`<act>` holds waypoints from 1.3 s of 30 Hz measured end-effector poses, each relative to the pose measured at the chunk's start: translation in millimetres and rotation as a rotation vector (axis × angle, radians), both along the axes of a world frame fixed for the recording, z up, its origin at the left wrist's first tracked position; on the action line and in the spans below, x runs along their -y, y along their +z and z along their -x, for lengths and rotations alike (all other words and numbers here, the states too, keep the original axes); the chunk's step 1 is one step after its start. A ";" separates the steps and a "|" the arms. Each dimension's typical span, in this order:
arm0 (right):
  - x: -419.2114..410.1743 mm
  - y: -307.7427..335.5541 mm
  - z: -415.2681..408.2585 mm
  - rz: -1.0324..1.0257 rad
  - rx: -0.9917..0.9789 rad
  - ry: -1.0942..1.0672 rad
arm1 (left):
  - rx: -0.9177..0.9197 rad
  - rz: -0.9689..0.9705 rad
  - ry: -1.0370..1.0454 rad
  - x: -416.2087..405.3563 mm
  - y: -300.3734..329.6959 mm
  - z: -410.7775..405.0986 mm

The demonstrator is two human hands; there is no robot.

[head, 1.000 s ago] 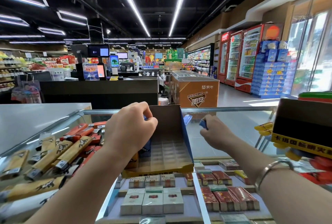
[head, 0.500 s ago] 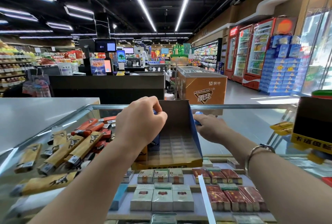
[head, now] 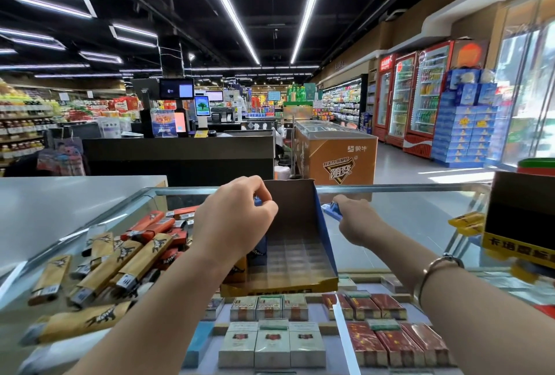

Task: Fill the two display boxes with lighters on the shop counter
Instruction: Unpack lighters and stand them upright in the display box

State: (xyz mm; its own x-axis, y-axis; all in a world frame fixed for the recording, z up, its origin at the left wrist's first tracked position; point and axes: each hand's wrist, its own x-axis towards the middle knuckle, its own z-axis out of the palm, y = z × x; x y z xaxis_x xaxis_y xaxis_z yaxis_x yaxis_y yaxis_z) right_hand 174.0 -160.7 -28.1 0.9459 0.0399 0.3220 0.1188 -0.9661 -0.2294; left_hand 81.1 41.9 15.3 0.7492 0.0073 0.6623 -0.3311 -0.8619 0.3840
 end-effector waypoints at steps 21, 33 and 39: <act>6.0 79.1 95.0 -1.055 -0.063 0.693 | -0.258 0.242 -0.574 14.1 6.7 11.0; -2.0 73.7 101.9 -0.795 -0.340 0.789 | -0.128 0.585 -0.785 14.0 17.7 20.0; 6.4 78.5 98.5 -0.924 -0.203 0.762 | -0.087 0.547 -0.807 16.1 20.4 25.4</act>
